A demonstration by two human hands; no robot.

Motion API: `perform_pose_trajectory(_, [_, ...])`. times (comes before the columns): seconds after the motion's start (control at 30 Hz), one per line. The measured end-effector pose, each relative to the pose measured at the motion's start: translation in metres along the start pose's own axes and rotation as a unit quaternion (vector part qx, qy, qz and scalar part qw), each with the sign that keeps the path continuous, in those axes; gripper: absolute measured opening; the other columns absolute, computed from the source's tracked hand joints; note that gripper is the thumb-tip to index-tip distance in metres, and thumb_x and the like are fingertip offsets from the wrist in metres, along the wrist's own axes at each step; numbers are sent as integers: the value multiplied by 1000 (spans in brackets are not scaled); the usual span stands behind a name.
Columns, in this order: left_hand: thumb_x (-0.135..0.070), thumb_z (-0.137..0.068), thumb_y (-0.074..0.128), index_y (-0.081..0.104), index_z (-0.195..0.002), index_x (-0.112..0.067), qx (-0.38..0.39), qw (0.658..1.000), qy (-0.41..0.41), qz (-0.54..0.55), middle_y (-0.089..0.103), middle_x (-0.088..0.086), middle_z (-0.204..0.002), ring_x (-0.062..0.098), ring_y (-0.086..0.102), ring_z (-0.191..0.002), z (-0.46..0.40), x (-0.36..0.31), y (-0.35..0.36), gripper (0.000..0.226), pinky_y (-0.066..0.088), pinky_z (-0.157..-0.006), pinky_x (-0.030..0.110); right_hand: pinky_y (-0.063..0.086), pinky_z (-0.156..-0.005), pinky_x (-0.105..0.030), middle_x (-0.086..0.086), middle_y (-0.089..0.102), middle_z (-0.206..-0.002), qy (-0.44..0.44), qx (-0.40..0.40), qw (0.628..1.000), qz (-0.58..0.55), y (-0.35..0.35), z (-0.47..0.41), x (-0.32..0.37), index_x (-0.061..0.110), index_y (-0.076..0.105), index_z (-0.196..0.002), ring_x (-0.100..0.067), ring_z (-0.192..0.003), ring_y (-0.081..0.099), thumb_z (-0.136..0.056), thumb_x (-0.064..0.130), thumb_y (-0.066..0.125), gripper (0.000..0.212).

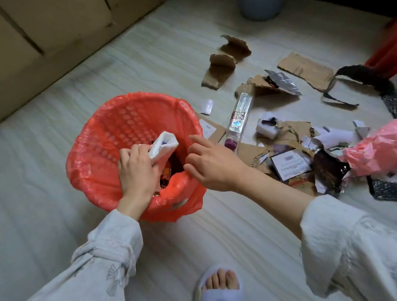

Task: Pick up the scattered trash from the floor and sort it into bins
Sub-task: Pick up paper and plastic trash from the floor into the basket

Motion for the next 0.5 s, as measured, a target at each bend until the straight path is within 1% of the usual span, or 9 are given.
perform_pose_trajectory(0.07, [-9, -76, 59, 60, -102, -4, 54, 998, -13, -11, 60, 17, -102, 38, 45, -98, -3, 1, 14, 26, 38, -81, 46, 47, -91, -43, -7, 63, -97, -33, -6, 999, 19, -3, 6, -1, 9, 68, -90, -26, -125, 43, -83, 62, 24, 70])
perform_pose_trajectory(0.13, [-9, -78, 59, 59, -105, -4, 82, 996, -6, -32, 59, 15, -107, 38, 45, -102, -6, -4, 22, 27, 40, -79, 45, 48, -87, -39, -6, 61, -87, -86, -17, 995, 54, -6, 16, 1, 9, 66, -87, -27, -108, 51, -77, 71, 37, 69])
perform_pose_trajectory(0.17, [-11, -79, 58, 57, -107, -5, 97, 994, 2, -50, 58, 14, -110, 37, 45, -104, -6, -8, 26, 28, 41, -78, 45, 48, -85, -37, -6, 61, -85, -105, -21, 992, 68, -7, 20, 2, 10, 65, -86, -27, -101, 53, -75, 73, 42, 68])
perform_pose_trajectory(0.23, [-16, -82, 58, 52, -115, -6, 129, 988, 25, -83, 53, 10, -118, 34, 43, -109, -5, -14, 37, 35, 43, -78, 43, 49, -78, -36, -6, 60, -83, -129, -40, 988, 79, -12, 29, 3, 10, 65, -83, -27, -94, 55, -72, 71, 48, 64])
perform_pose_trajectory(0.27, [-20, -84, 59, 47, -121, -7, 149, 984, 44, -82, 50, 10, -123, 33, 42, -112, -3, -17, 46, 41, 43, -80, 44, 48, -75, -35, -5, 60, -81, -132, -51, 987, 82, -15, 32, 2, 11, 65, -81, -27, -92, 56, -72, 69, 50, 61])
perform_pose_trajectory(0.33, [-29, -86, 60, 38, -132, -12, 214, 972, 89, -41, 44, 11, -130, 32, 40, -121, 1, -27, 66, 54, 43, -91, 46, 44, -70, -32, -3, 60, -79, -130, -68, 985, 94, -22, 38, 1, 14, 65, -79, -25, -89, 57, -74, 68, 47, 57])
perform_pose_trajectory(0.4, [-31, -86, 61, 27, -142, -18, 315, 940, 130, -30, 33, 9, -143, 28, 30, -132, 12, -40, 89, 67, 37, -102, 46, 42, -69, -33, -1, 59, -77, -120, -72, 985, 100, -26, 46, -5, 16, 64, -77, -24, -87, 56, -75, 70, 45, 57])
perform_pose_trajectory(0.43, [-31, -87, 59, 24, -144, -20, 353, 923, 146, -41, 24, 9, -150, 26, 24, -137, 17, -46, 96, 68, 32, -107, 44, 42, -68, -33, -1, 58, -76, -117, -69, 986, 100, -26, 52, -8, 17, 63, -75, -24, -86, 56, -74, 70, 46, 56])
perform_pose_trajectory(0.5, [-30, -91, 54, 24, -145, -21, 381, 908, 167, -45, 9, 9, -156, 24, 14, -142, 22, -61, 99, 63, 23, -113, 38, 44, -67, -34, 0, 57, -75, -108, -65, 986, 105, -23, 62, -15, 17, 63, -73, -24, -85, 56, -73, 71, 49, 56])
Point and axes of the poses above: each hand's wrist, its own z-axis away from the middle knuckle, its own y-axis out of the palm, x = y × z, the point moved 9 cm from there along -z, towards the middle knuckle
